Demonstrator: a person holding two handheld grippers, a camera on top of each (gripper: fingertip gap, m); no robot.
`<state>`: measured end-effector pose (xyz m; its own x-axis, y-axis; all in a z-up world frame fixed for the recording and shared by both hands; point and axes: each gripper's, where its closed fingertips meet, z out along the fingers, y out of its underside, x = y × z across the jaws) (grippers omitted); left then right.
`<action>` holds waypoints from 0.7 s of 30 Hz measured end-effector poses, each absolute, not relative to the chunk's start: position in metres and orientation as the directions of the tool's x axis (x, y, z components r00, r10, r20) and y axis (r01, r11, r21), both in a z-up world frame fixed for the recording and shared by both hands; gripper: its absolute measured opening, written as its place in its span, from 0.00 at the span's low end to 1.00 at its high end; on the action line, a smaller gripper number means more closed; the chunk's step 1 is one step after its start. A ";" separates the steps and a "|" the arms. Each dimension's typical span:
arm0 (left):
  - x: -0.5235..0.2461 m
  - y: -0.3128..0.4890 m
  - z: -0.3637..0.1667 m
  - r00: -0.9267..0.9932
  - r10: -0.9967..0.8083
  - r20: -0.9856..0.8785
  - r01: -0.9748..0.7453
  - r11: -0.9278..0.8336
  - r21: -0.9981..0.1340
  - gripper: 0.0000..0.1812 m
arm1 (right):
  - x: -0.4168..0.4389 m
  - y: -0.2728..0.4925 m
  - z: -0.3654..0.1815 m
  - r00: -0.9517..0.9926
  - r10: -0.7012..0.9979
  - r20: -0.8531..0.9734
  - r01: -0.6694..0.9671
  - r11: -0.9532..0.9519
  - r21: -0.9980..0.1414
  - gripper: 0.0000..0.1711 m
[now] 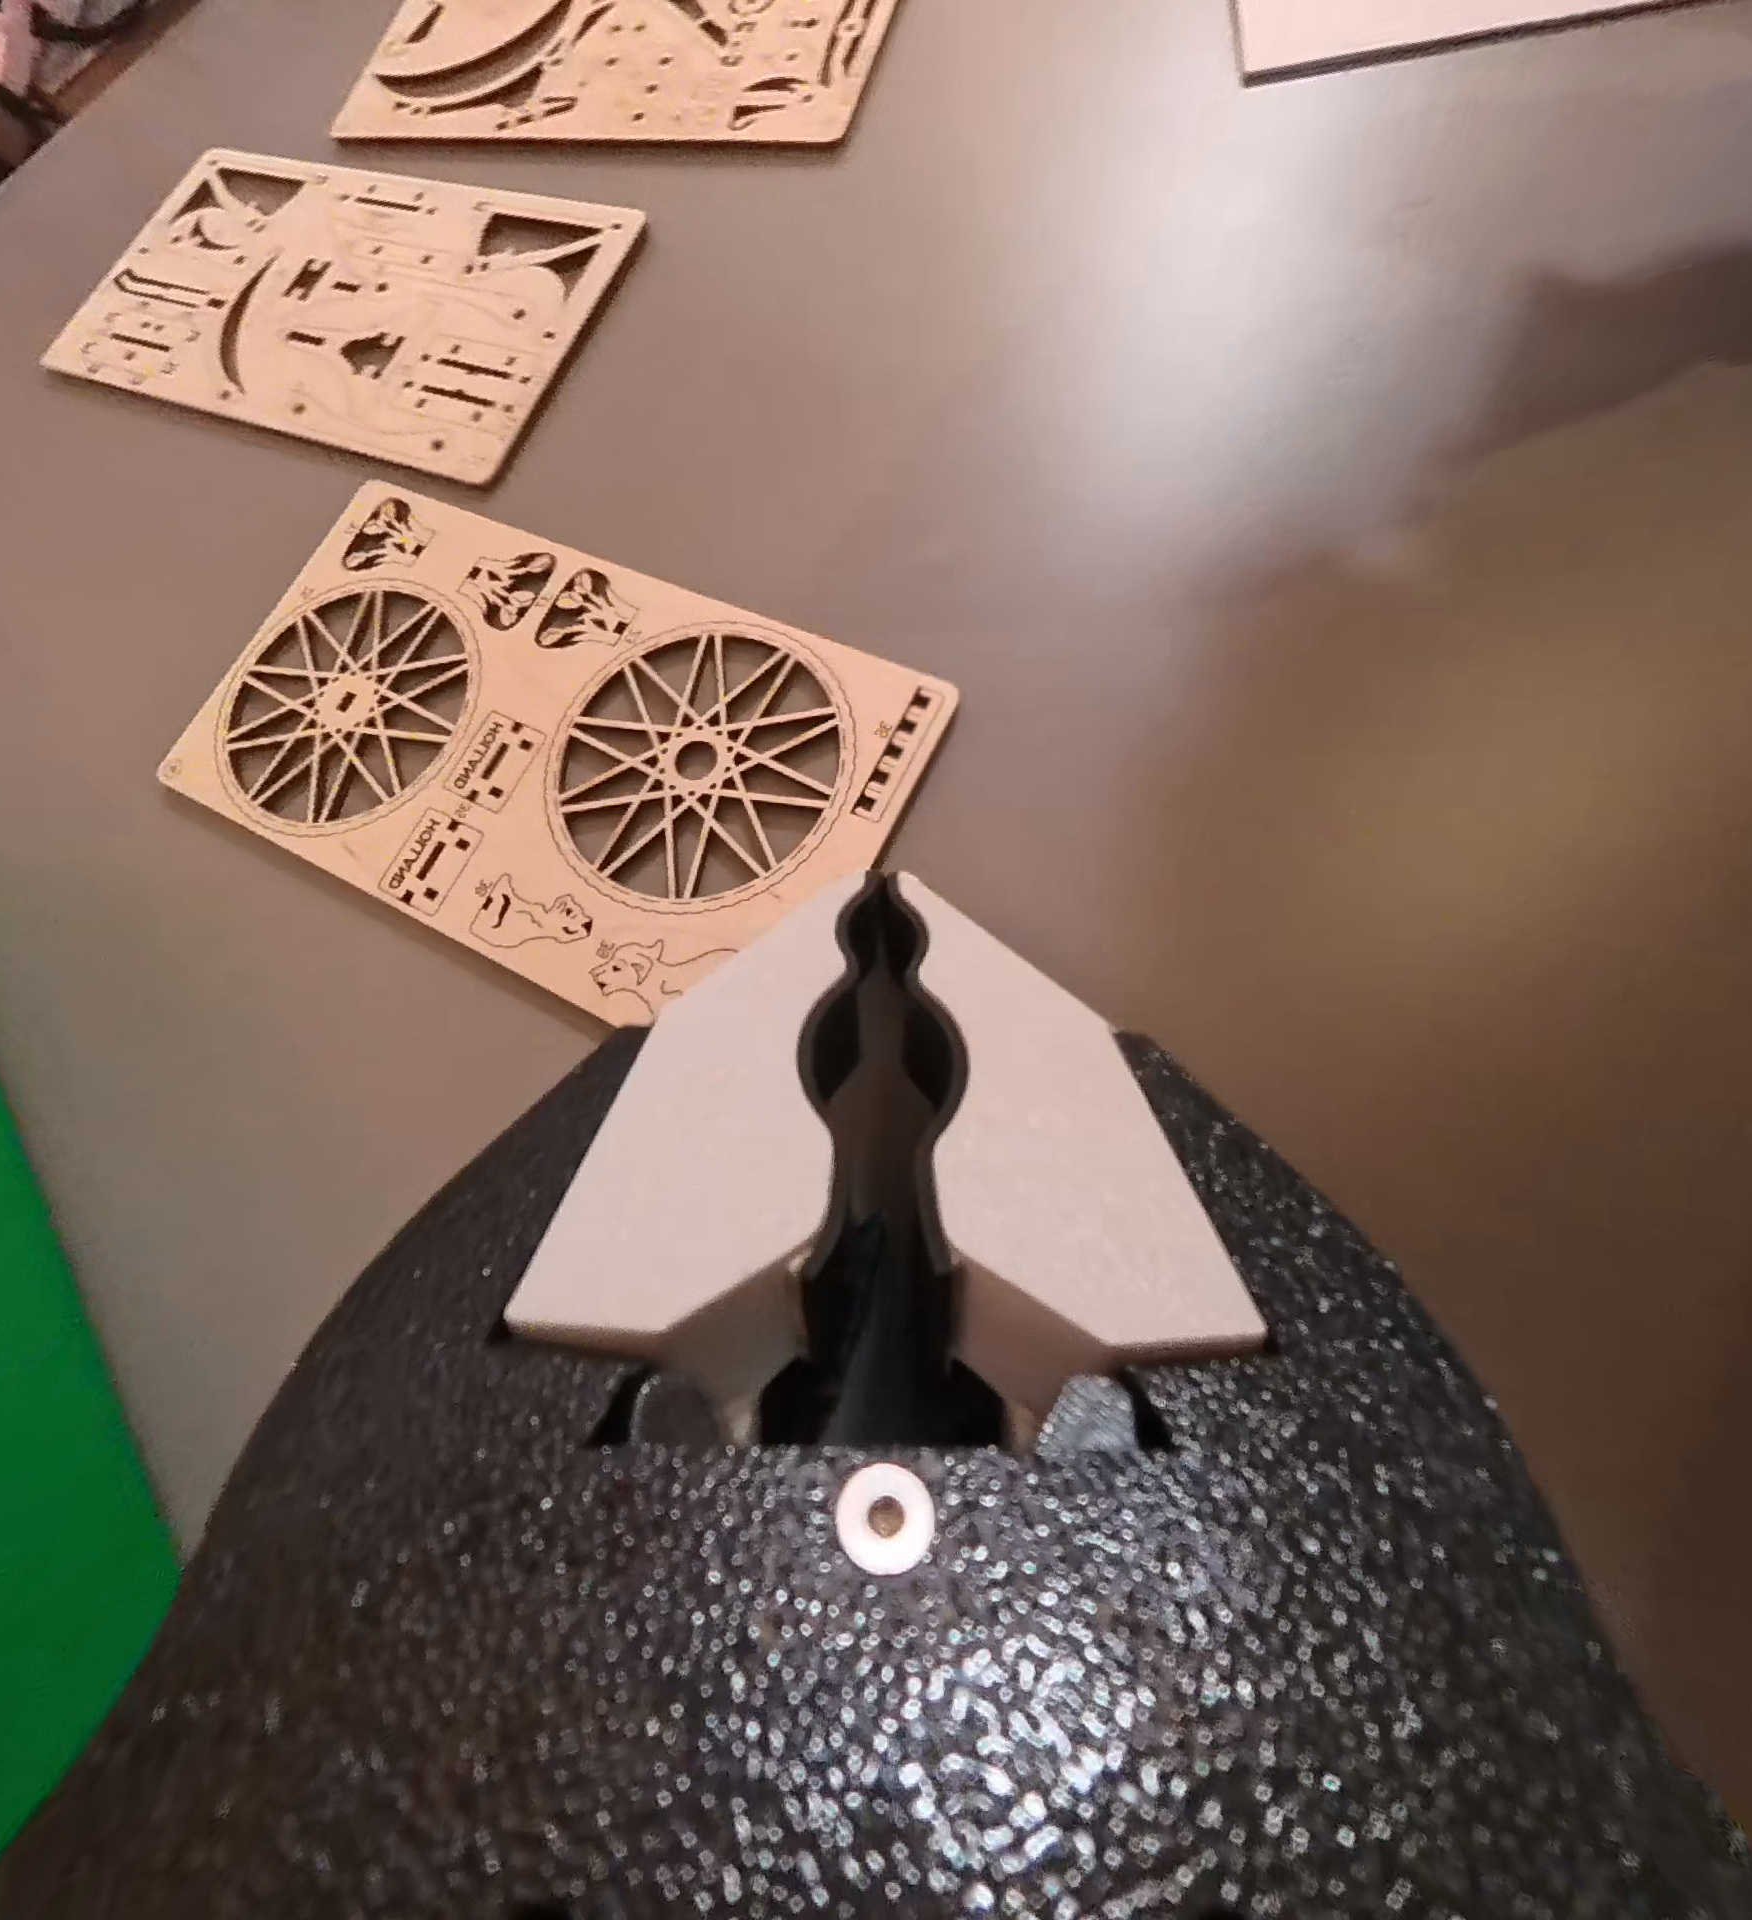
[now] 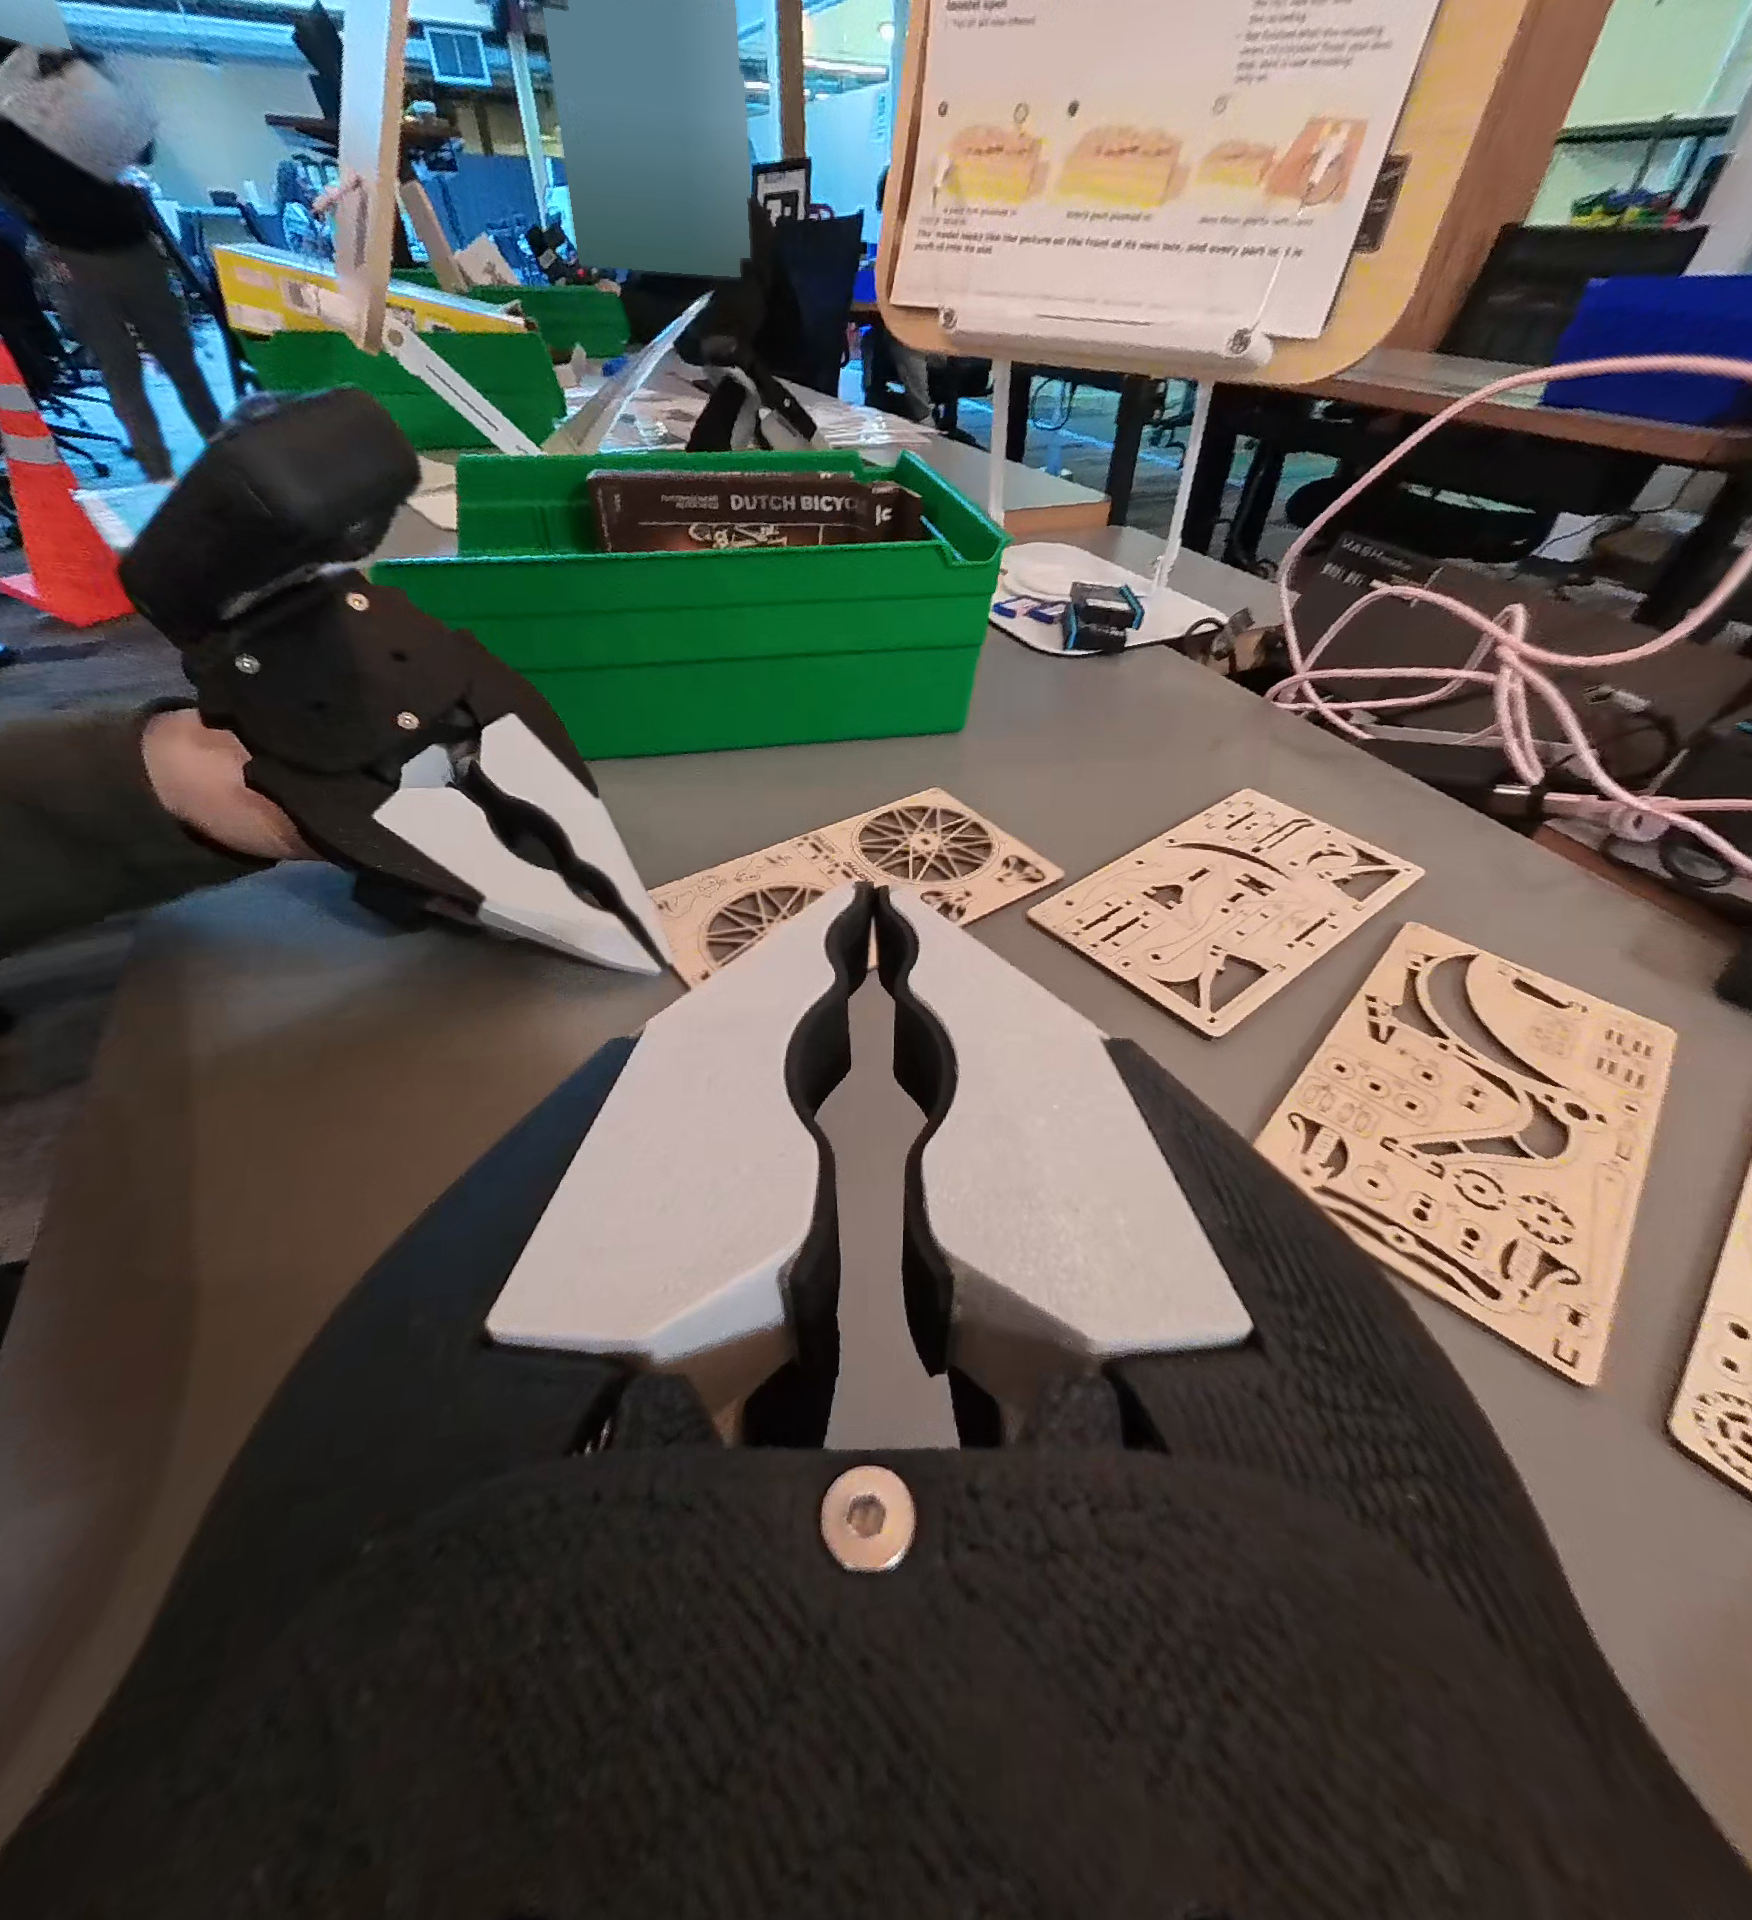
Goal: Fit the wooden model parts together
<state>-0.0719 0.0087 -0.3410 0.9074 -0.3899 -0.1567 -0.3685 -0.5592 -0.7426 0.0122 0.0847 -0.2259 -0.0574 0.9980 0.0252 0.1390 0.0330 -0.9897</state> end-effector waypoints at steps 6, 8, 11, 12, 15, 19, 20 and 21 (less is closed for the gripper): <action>-0.086 0.034 -0.340 0.920 -0.354 -0.168 -0.352 -0.558 -0.751 0.00 | 0.035 0.126 -0.199 0.163 0.981 0.103 0.056 0.095 -0.994 0.00; -0.093 0.044 -0.340 0.924 -0.341 -0.172 -0.348 -0.562 -0.750 0.00 | 0.058 0.148 -0.179 0.267 0.956 0.120 -0.012 0.128 -0.992 0.00; -0.106 0.056 -0.341 0.933 -0.307 -0.190 -0.342 -0.584 -0.736 0.00 | 0.100 0.179 -0.158 0.405 0.908 0.108 -0.032 0.132 -0.991 0.03; -0.110 0.059 -0.341 0.934 -0.299 -0.194 -0.341 -0.587 -0.734 0.00 | 0.115 0.186 -0.155 0.446 0.888 0.111 -0.019 0.134 -0.991 0.04; -0.110 0.065 -0.340 0.944 -0.292 -0.156 -0.304 -0.578 -0.757 0.00 | 0.152 0.189 -0.161 0.493 0.861 0.126 0.078 0.101 -0.992 0.15; -0.109 0.065 -0.320 0.955 -0.240 -0.172 -0.272 -0.486 -0.831 0.00 | 0.168 0.170 -0.235 0.421 0.904 0.078 0.398 -0.107 -0.911 0.47; -0.107 0.065 -0.311 0.954 -0.235 -0.186 -0.276 -0.449 -0.850 0.00 | 0.168 0.162 -0.257 0.400 0.914 0.068 0.470 -0.141 -0.871 0.53; -0.102 0.065 -0.302 0.952 -0.236 -0.194 -0.279 -0.411 -0.868 0.00 | 0.167 0.158 -0.275 0.383 0.920 0.083 0.532 -0.147 -0.834 0.56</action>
